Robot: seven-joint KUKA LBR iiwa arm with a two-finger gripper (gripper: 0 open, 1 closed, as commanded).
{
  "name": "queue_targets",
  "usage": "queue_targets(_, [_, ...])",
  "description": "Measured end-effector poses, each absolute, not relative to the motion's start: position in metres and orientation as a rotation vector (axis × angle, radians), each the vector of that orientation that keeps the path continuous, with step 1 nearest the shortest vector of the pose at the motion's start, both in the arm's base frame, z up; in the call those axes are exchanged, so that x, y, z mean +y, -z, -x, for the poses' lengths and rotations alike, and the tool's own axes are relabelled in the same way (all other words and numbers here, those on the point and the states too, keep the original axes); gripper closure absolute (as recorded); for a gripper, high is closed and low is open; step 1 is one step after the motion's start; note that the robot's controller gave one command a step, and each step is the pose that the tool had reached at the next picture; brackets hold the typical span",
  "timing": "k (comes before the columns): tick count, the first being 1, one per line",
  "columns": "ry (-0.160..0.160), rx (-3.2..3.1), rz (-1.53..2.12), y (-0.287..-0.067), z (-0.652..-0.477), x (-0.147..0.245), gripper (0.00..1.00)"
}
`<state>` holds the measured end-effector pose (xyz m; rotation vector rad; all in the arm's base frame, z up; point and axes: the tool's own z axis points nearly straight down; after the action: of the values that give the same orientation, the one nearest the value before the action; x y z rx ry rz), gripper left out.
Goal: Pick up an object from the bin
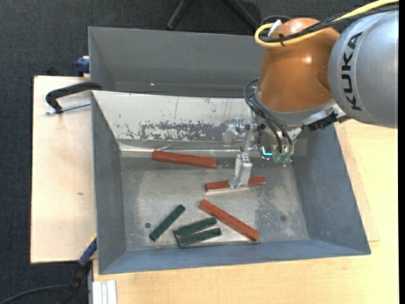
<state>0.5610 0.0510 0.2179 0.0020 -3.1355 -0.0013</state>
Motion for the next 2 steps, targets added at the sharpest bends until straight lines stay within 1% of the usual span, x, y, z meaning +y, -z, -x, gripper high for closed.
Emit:
queue_targets(1, [0.001, -3.131, 0.154, -0.0789, -0.5653, 0.0274, 0.00])
queue_targets(2, [0.003, -3.140, 0.155, -0.0834, -0.5680, 0.0278, 1.00])
